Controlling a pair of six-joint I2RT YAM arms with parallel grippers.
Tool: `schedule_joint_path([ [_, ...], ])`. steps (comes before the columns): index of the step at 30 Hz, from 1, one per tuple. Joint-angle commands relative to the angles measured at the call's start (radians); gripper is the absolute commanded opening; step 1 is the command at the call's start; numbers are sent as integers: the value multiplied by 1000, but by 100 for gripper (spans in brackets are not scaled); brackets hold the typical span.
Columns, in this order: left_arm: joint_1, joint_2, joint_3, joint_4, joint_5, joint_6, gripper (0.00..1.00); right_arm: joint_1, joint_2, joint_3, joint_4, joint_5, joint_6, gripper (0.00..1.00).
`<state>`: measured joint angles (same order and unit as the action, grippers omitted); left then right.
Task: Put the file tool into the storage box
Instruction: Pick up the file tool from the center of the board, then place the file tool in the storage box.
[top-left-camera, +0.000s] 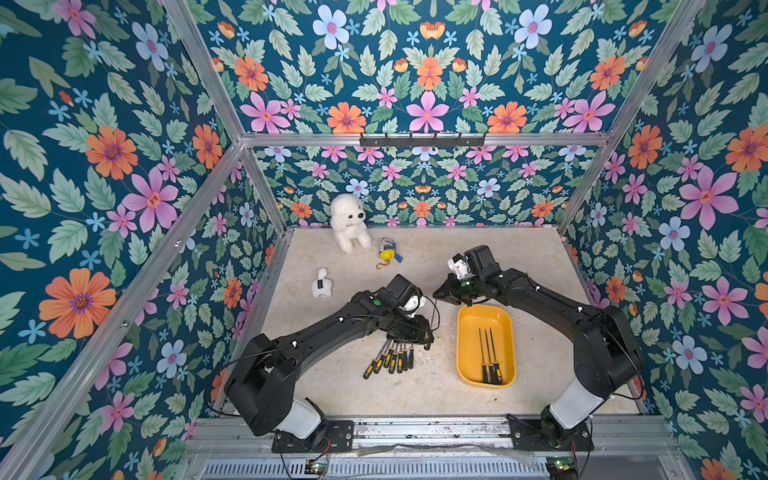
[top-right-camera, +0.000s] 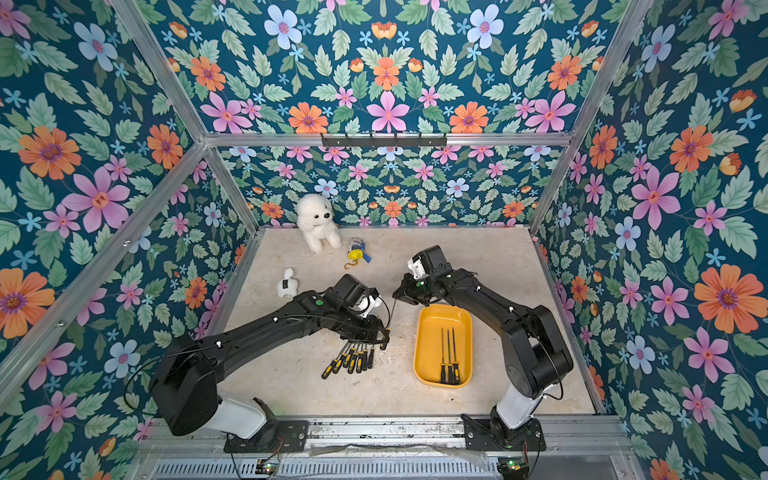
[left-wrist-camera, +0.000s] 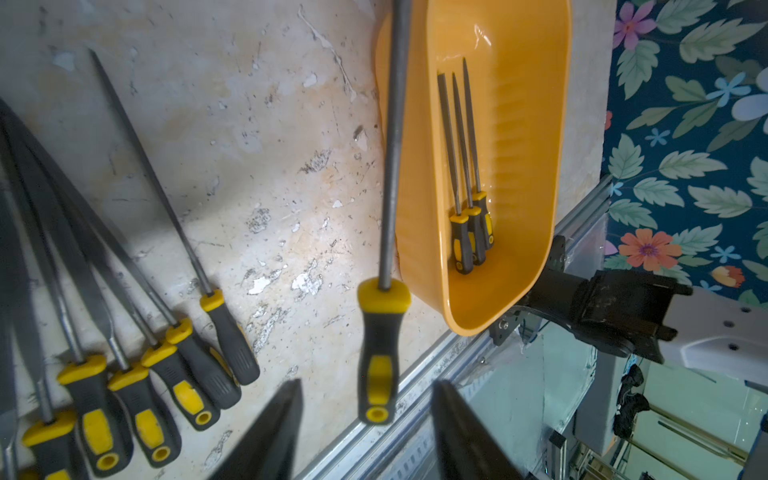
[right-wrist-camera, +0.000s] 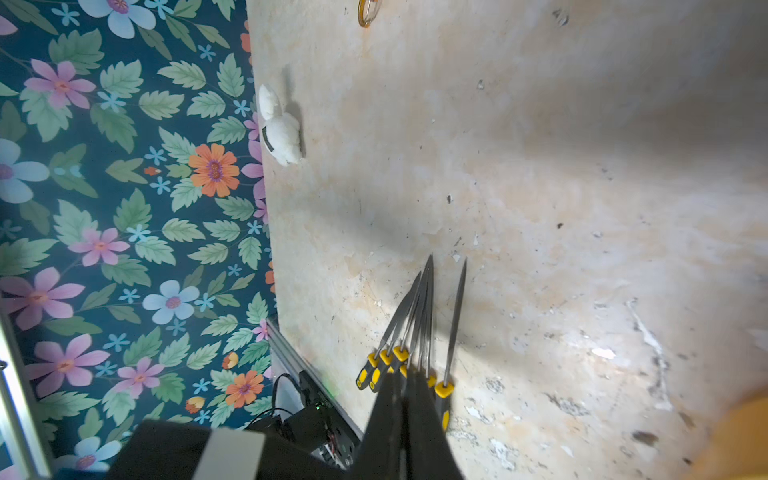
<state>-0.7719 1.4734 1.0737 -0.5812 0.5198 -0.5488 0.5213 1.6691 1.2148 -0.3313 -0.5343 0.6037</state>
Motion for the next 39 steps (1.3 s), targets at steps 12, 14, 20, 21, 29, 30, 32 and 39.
schedule_joint_path([
  [12,94,-97,-14,-56,-217,-20,94,-106,-100,24,-539,404,-286,0],
  [14,97,-97,-31,-51,-232,-26,94,-106,-95,-17,-502,402,-279,0],
  [20,97,-112,-79,-31,-241,-43,94,-101,-54,-72,-431,400,-275,0],
  [21,97,-116,-84,-29,-242,-45,94,-97,-47,-76,-422,394,-275,0],
  [29,97,-137,-130,-20,-251,-63,94,-65,28,-97,-386,392,-283,0],
  [30,97,-140,-136,-17,-253,-65,94,-61,32,-103,-381,394,-282,0],
  [32,97,-143,-145,-14,-255,-66,94,-60,42,-113,-373,401,-283,0],
  [39,97,-137,-163,-6,-265,-74,94,-55,65,-140,-346,401,-278,0],
])
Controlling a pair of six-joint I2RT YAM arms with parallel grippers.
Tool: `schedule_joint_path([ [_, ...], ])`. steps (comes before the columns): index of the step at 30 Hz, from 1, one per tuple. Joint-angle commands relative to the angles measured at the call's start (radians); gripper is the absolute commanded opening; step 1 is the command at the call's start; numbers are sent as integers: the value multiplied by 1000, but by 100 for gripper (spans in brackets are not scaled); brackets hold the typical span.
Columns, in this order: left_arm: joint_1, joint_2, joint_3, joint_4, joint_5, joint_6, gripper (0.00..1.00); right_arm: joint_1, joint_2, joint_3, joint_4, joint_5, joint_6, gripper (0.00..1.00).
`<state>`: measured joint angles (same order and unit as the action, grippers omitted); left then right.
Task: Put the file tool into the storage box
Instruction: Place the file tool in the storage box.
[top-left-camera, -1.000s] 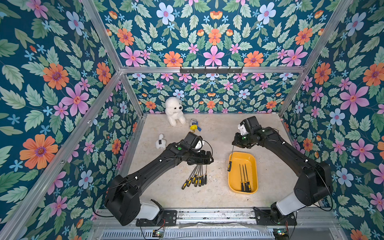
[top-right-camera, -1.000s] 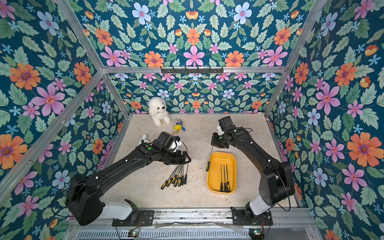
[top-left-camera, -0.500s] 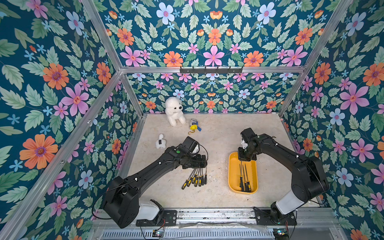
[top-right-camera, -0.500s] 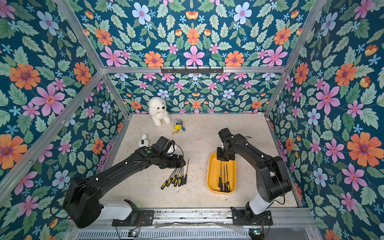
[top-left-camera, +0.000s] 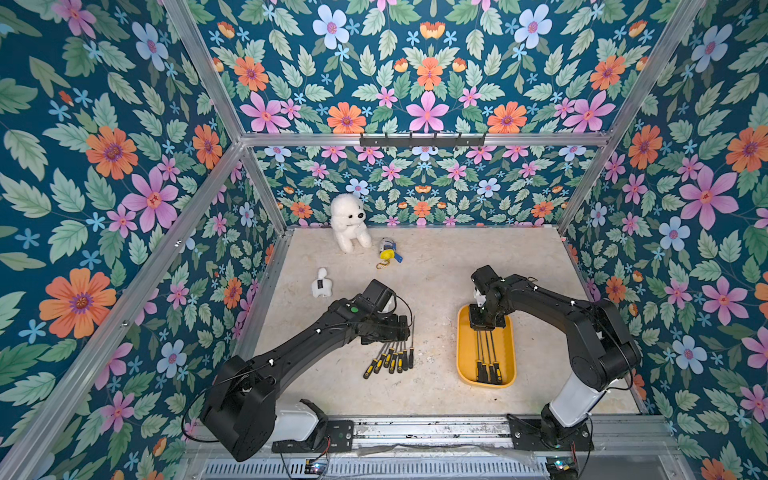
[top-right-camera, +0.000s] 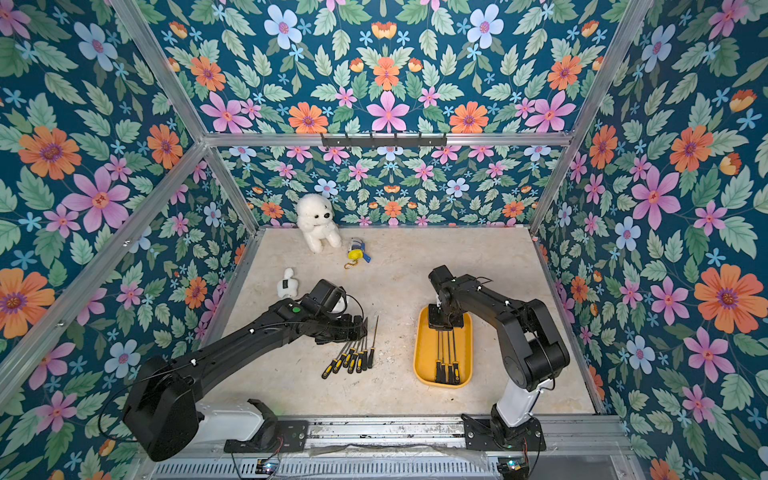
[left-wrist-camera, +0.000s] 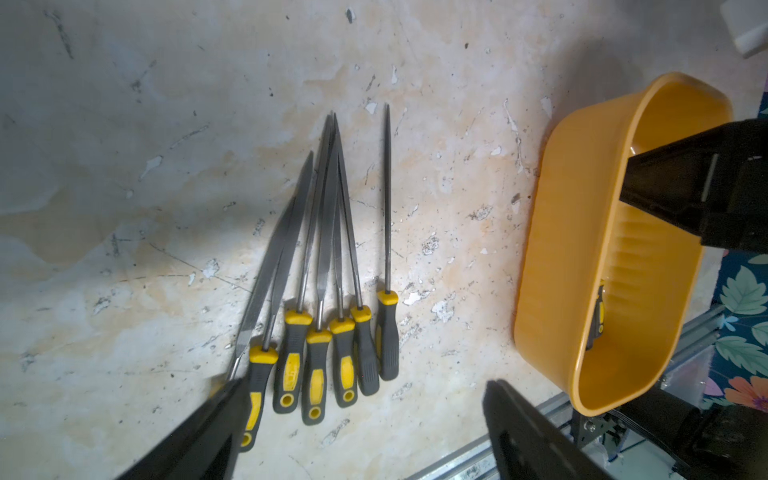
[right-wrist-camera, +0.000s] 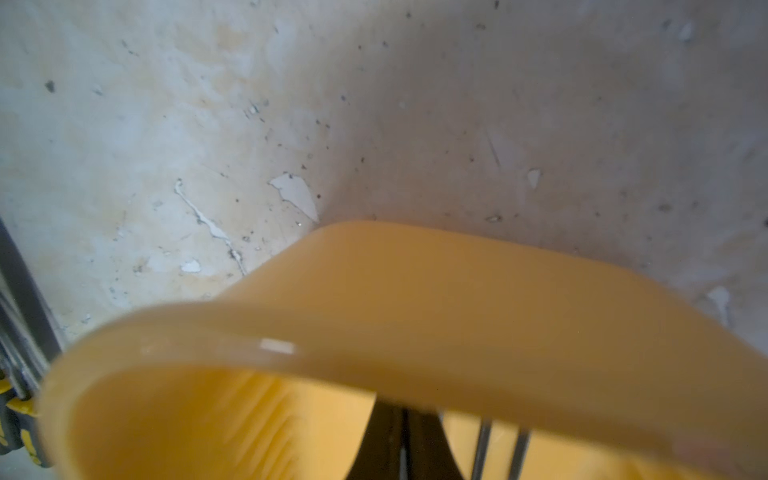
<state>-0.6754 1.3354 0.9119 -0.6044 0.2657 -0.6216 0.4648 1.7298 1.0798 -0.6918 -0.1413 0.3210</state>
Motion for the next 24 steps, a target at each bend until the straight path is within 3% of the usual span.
schedule_joint_path([
  [1,1,1,-4,17,-13,-1,94,3,7,-11,20,7,7,0],
  [8,9,-2,-15,7,-40,-7,94,6,21,-39,43,5,18,2],
  [12,21,-8,-19,-20,-73,-22,94,8,12,-34,33,16,22,18],
  [17,26,-18,-38,-76,-115,-65,94,6,-19,-5,-1,26,26,31],
  [20,27,1,-53,-132,-150,-84,91,6,-41,30,-34,42,28,35],
  [24,25,37,-71,-219,-201,-90,78,7,-64,96,-84,62,29,38],
])
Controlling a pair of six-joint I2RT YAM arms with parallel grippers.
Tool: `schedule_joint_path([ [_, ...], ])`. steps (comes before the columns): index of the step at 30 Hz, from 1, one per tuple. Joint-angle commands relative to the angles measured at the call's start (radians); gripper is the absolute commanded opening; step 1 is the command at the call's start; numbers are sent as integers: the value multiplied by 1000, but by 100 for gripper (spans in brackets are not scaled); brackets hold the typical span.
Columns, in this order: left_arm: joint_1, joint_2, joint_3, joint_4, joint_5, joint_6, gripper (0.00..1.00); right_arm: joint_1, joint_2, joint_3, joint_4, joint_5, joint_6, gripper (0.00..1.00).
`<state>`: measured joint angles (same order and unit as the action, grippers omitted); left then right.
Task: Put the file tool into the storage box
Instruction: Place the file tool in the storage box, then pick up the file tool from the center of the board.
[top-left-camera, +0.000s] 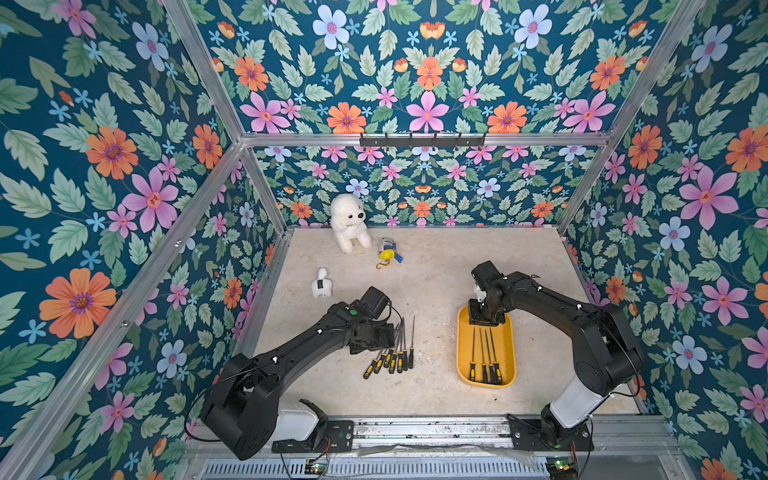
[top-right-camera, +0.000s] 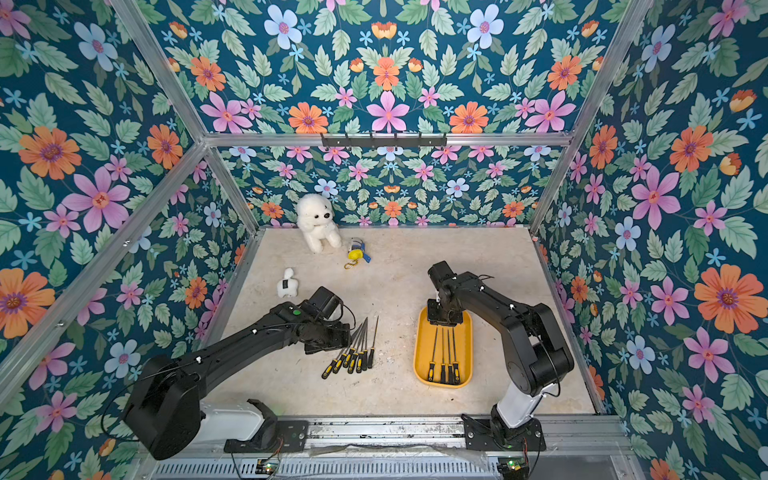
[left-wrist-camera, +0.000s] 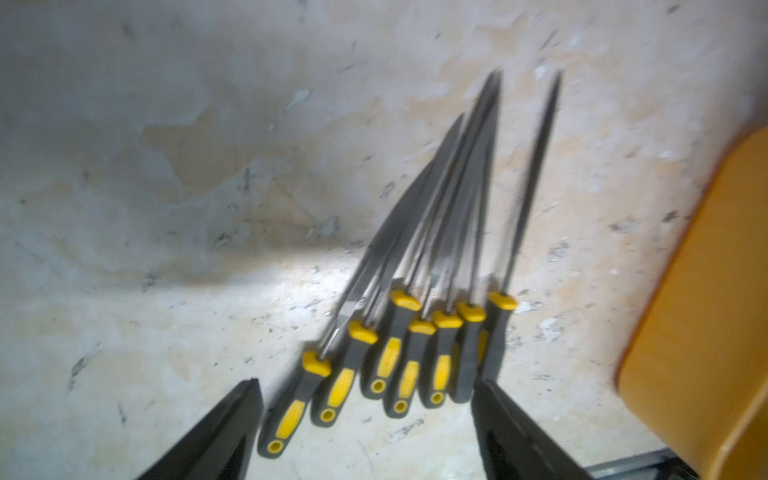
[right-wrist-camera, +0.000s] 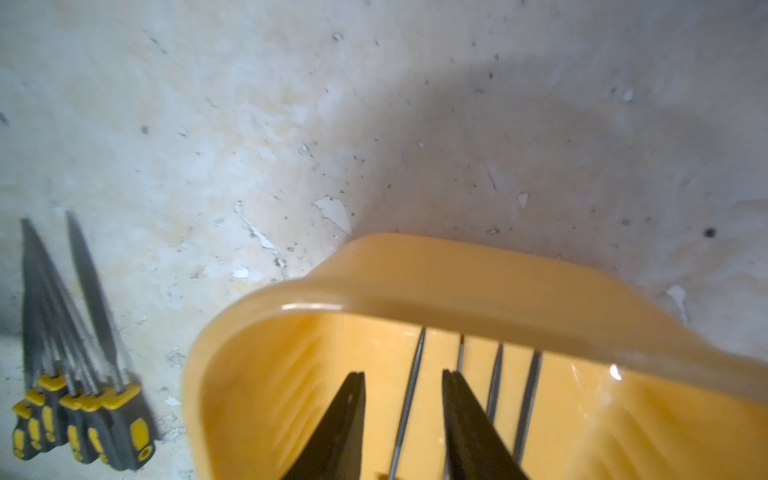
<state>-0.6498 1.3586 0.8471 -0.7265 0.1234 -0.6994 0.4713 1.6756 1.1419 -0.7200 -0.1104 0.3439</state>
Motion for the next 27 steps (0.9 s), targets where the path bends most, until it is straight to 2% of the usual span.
schedule_joint_path([
  [1,1,12,-19,-101,-50,-8,75,0,-47,53,-68,37,5,38],
  [4,-1,-8,-55,-90,-19,-10,66,-2,-51,103,-97,50,-2,39],
  [10,-14,2,-100,-47,2,-16,61,1,-41,144,-101,35,-1,38],
  [19,-16,33,-128,-37,-31,-35,45,0,-49,122,-87,27,1,39],
  [24,-15,42,-127,-33,-44,-31,39,1,-46,120,-82,17,4,38],
  [27,-14,36,-130,-35,-50,-33,40,0,-42,122,-83,11,4,38],
])
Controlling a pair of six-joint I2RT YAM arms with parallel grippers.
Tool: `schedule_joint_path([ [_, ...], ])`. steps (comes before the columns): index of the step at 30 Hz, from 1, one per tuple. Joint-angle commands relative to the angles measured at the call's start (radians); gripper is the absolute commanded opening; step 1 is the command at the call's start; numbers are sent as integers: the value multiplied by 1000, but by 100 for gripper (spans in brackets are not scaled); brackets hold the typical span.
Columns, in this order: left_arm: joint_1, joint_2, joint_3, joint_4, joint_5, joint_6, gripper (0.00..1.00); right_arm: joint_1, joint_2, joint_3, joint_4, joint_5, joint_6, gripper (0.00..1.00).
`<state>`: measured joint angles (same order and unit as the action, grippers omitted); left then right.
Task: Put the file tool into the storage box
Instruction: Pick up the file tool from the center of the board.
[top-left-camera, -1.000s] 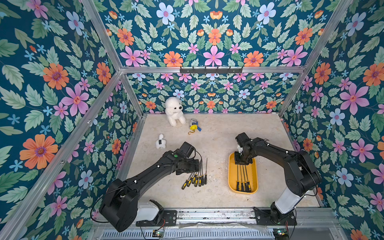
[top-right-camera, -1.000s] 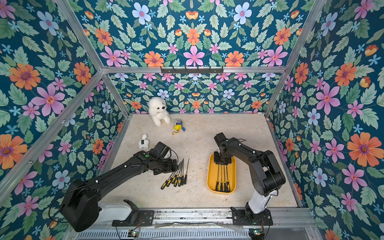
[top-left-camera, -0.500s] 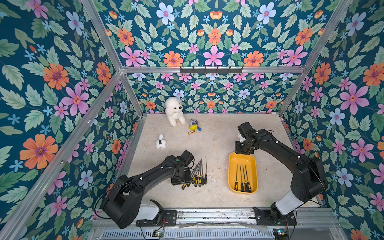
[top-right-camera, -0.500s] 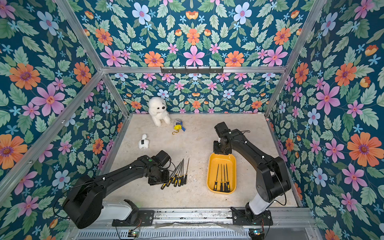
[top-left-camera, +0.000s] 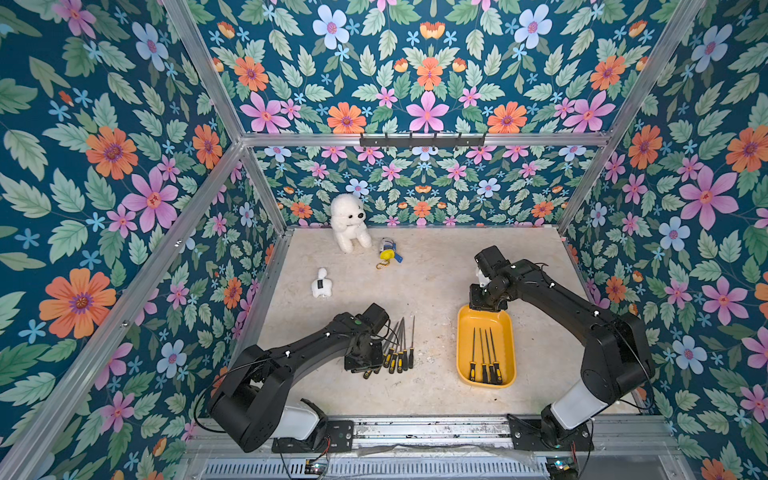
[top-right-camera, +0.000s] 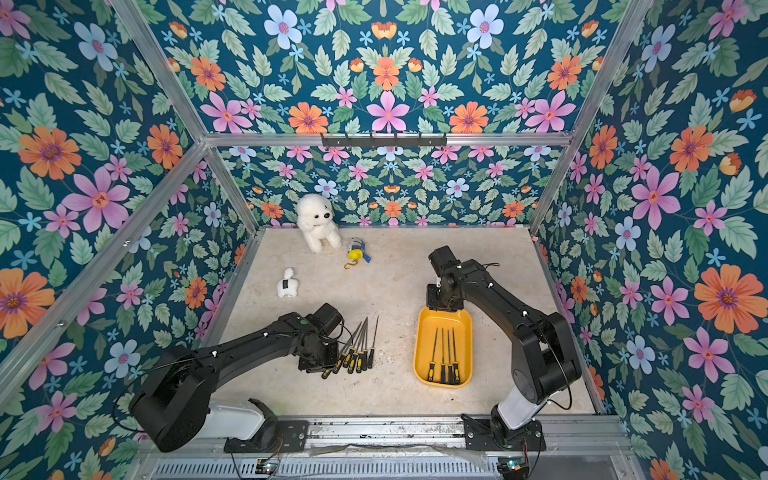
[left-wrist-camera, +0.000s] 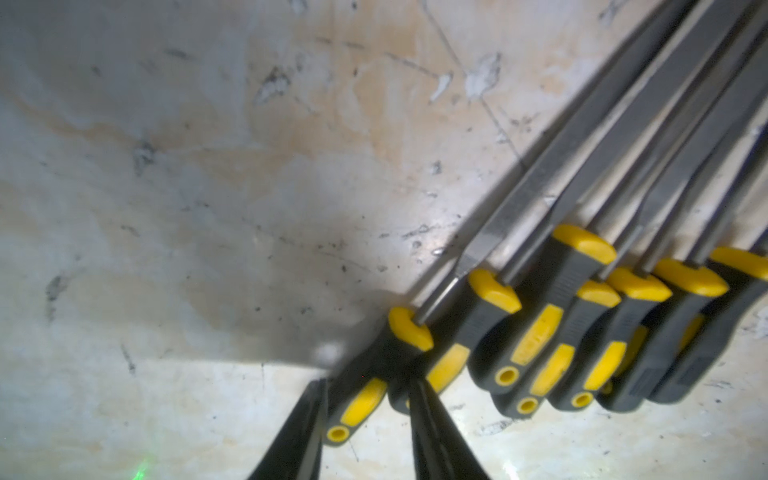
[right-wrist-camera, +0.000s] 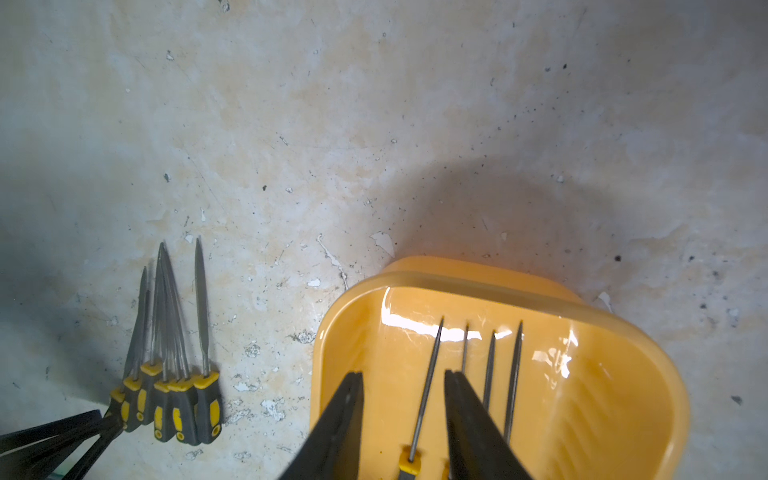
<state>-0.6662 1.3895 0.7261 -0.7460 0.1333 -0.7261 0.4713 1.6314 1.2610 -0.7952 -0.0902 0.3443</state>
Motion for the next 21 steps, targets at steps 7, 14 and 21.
schedule_joint_path([
  [7,17,-57,-16,-29,-72,-18,49,1,8,13,-11,-15,4,38],
  [14,16,-112,-28,-8,-32,-29,52,14,16,6,-3,-24,4,38],
  [21,14,-85,-53,6,-12,-9,46,20,17,-4,6,-25,7,38],
])
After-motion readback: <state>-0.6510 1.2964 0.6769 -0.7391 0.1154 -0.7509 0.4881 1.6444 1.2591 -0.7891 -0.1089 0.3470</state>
